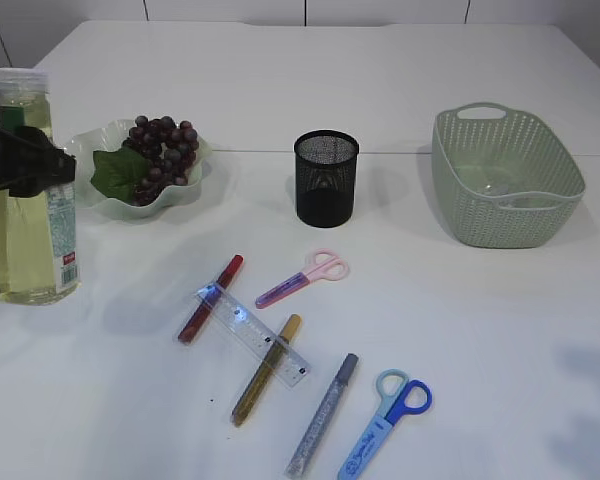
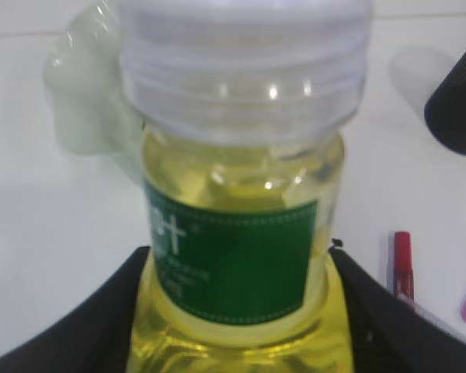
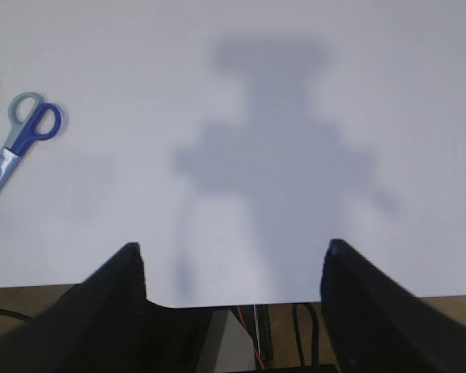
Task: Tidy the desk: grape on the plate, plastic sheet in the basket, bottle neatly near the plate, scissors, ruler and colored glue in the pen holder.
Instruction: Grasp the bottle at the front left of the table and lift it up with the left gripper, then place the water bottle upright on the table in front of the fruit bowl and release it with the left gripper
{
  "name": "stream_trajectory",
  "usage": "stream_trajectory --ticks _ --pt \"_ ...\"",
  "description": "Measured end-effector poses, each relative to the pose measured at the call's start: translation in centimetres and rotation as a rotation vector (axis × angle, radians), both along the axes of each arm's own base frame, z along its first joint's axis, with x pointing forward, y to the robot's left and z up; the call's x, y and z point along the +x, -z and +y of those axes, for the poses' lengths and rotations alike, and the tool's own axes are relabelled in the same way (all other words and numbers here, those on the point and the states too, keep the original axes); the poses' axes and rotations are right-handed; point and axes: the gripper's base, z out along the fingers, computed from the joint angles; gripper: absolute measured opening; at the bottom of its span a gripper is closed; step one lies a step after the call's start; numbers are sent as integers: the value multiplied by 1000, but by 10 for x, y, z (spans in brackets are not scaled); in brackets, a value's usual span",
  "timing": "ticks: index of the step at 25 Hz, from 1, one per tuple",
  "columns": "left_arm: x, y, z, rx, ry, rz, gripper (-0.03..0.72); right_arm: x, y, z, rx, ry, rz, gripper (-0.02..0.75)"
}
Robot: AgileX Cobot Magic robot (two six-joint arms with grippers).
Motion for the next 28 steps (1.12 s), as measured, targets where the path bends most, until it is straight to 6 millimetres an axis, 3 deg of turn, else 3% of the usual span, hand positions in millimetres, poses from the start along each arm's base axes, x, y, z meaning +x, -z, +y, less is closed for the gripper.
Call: stream_trajectory --ticks 6,12,18,28 --pt "-20 7 7 -28 -20 -256 429 0 0 0 0 0 0 548" --pt "-25 10 9 -42 -29 -364 428 0 0 -1 -22 -14 0 548" --pt "-14 6 8 -65 -39 -542 428 0 0 -2 -38 -35 -1 548" --pt "9 48 3 -55 -31 -593 428 0 0 -5 -98 -60 0 548"
